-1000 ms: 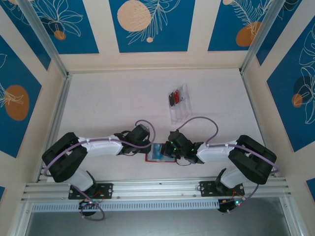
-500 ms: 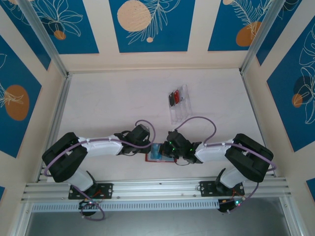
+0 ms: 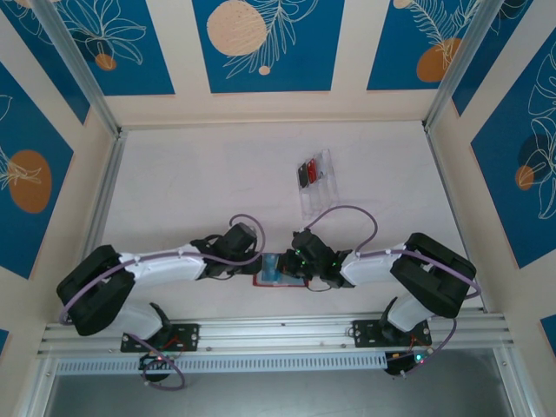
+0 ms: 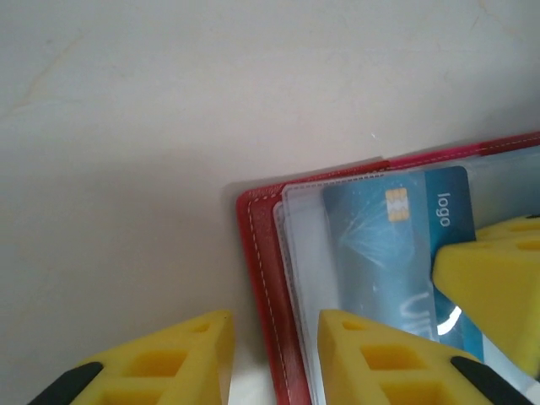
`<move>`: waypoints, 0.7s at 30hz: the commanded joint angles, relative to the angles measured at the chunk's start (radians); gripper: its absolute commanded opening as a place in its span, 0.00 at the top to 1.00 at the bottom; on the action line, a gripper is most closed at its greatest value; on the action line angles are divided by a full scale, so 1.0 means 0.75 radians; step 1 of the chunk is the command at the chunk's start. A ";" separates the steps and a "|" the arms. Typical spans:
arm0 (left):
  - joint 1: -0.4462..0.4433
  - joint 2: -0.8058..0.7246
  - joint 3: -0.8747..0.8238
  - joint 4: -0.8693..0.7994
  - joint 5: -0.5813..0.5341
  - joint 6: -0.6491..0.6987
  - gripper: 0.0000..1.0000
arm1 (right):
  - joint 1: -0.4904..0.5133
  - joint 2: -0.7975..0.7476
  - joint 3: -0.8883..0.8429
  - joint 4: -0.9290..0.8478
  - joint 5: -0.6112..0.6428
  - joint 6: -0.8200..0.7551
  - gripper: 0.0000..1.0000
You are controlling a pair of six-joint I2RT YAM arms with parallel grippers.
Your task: Put the credit cards into the card holder
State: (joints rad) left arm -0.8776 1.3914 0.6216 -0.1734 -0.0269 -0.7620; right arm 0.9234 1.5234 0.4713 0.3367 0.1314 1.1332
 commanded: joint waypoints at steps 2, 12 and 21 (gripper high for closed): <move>0.026 -0.090 -0.050 -0.085 -0.005 -0.036 0.72 | 0.006 0.067 -0.019 -0.190 -0.006 -0.035 0.95; 0.029 0.071 -0.005 -0.026 0.078 0.056 0.89 | 0.008 0.034 -0.002 -0.226 -0.026 -0.073 0.86; 0.025 0.157 -0.001 0.010 0.079 0.057 0.91 | 0.014 0.037 0.038 -0.250 -0.077 -0.131 0.78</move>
State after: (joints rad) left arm -0.8593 1.4555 0.6273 -0.2031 0.0109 -0.7307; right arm 0.9237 1.5219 0.5049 0.2844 0.1020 1.0710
